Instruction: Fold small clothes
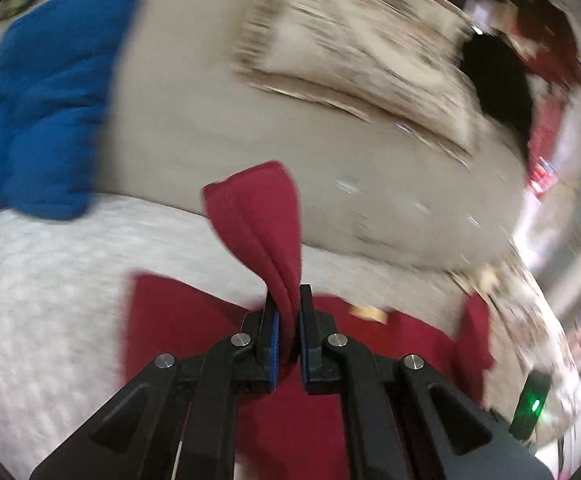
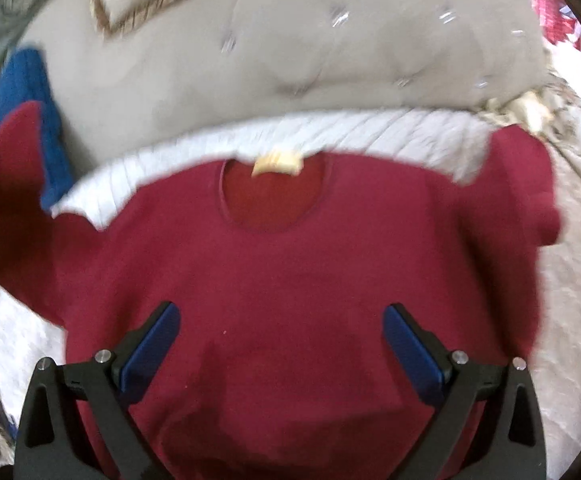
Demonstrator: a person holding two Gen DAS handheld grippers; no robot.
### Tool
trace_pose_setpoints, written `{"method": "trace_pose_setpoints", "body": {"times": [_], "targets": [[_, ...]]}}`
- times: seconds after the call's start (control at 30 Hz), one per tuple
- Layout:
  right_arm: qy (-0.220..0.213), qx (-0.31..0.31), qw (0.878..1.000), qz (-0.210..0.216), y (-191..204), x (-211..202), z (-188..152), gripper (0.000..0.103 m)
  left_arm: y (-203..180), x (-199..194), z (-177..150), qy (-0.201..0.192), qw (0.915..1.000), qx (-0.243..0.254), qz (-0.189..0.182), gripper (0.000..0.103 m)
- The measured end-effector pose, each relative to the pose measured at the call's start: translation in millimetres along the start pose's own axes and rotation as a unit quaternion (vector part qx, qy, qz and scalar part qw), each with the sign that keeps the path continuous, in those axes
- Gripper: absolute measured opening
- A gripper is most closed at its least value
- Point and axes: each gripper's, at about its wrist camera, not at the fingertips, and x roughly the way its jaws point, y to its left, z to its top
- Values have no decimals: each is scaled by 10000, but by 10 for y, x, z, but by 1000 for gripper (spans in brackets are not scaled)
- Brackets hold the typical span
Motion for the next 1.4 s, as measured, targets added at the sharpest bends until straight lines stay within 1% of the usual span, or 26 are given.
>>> {"method": "trace_pose_setpoints", "body": {"times": [0.07,0.17,0.23,0.27,0.3,0.33,0.4,0.5,0.57,0.6,0.67,0.73,0.77,0.8,0.87,0.93,0.97,1.03,1.07,1.13,1.17,1.23,1.3,1.33,1.37,1.4], "targets": [[-60,65,9999,-119,-134,-146,61,103,-409,185,-189,226,9993,161,-252,0],[-71,197,9996,-184,-343,-287,106,103,-788,534,-490,618,9965,145,-545,0],[-39,350,9991,-243,-510,-344,120,103,-924,773,-697,932,9938,265,-535,0],[-17,434,9987,-250,-573,-360,123,103,-976,892,-803,1234,9903,360,-526,2],[2,524,9983,-250,-645,-381,123,103,-996,938,-865,1430,9875,390,-541,7],[19,618,9978,-247,-717,-397,130,103,-997,937,-915,1599,9844,398,-618,9],[34,728,9972,-183,-804,-406,161,103,-964,721,-946,1595,9837,493,-676,12],[156,745,9970,165,-811,-344,251,103,-823,276,-869,1284,9890,690,-241,20],[379,735,9956,442,-773,-234,316,103,-578,6,-833,940,9934,608,261,28],[508,663,9954,479,-727,-155,336,103,-430,-91,-817,760,9941,525,573,31],[674,350,9968,264,-621,32,373,103,-125,-175,-831,460,9918,372,1130,31],[687,-71,9976,10,-500,233,398,102,131,-111,-860,421,9850,261,1655,31],[723,-246,9971,-54,-451,330,409,92,309,-54,-872,559,9799,139,1911,31],[802,-386,9959,-140,-421,452,430,84,439,-10,-884,674,9771,-18,2017,31],[1029,-502,9932,-214,-379,688,441,44,641,52,-873,821,9749,-418,2026,31],[962,-687,9928,-180,-341,694,449,25,760,21,-844,819,9744,-690,1978,31],[877,-798,9927,-198,-313,628,469,5,753,14,-836,782,9746,-743,1963,31],[493,-776,9958,-2,-344,357,567,6,731,-24,-831,705,9750,-672,1999,31],[284,-713,9970,-44,-393,214,623,6,711,-35,-832,678,9746,-613,2046,31],[-113,-639,9968,-469,-530,-32,711,6,678,-24,-853,713,9737,-581,2083,31],[-196,-628,9952,-728,-621,-92,745,6,646,24,-857,771,9737,-609,2056,31],[-109,-555,9912,-1200,-791,-65,783,6,643,42,-868,879,9736,-661,2000,31],[98,-463,9922,-1153,-869,7,786,11,623,89,-876,962,9745,-680,1911,31],[215,-433,9926,-1118,-867,30,789,26,611,89,-879,986,9749,-671,1881,31],[284,-359,9938,-1009,-846,15,800,47,598,87,-882,997,9749,-641,1884,31],[173,-249,9965,-785,-797,-48,804,55,587,82,-883,1000,9749,-604,1897,31]]}}
